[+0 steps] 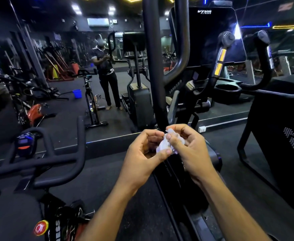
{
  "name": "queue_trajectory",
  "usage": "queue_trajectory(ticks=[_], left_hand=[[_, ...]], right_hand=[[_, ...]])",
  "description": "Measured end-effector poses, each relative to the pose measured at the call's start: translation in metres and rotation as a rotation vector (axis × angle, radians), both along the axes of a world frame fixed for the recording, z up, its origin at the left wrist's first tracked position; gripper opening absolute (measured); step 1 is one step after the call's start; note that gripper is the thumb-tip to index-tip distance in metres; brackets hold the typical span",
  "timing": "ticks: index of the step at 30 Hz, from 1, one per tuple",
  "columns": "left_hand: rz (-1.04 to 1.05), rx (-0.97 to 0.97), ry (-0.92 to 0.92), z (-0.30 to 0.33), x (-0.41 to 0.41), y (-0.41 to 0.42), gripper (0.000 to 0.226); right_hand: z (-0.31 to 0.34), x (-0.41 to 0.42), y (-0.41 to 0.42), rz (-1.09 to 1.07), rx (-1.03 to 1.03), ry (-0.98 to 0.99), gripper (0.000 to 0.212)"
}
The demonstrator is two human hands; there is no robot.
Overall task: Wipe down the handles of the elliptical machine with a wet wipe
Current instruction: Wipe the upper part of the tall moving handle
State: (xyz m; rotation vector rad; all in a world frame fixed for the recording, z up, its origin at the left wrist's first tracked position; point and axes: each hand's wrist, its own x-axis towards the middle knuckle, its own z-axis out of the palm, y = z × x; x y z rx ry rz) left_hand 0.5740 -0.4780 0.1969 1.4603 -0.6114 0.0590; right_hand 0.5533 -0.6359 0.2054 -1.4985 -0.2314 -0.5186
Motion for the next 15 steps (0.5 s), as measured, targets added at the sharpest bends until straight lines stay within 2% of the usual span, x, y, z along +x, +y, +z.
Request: queue_trajectory(ticks=[3, 6, 9, 12, 15], left_hand=[[0.067, -0.005, -0.006, 0.001, 0.007, -0.004, 0.021], [0.142, 0.012, -0.050, 0.005, 0.017, -0.007, 0.009], [0.205, 0.089, -0.183, 0.008, 0.026, -0.013, 0.010], [0.260, 0.085, -0.257, 0.007, 0.033, -0.020, 0.005], [0.195, 0.012, -0.179, 0.006, 0.038, -0.025, 0.013]], right_hand=[[-0.001, 0.005, -0.007, 0.018, -0.009, 0.018, 0.007], [0.002, 0.006, -0.012, 0.158, 0.031, 0.118, 0.025], [0.005, 0.010, -0.015, 0.250, 0.085, 0.200, 0.036], [0.008, 0.014, -0.020, 0.329, 0.110, 0.204, 0.034], [0.010, 0.019, -0.023, 0.308, 0.141, 0.192, 0.030]])
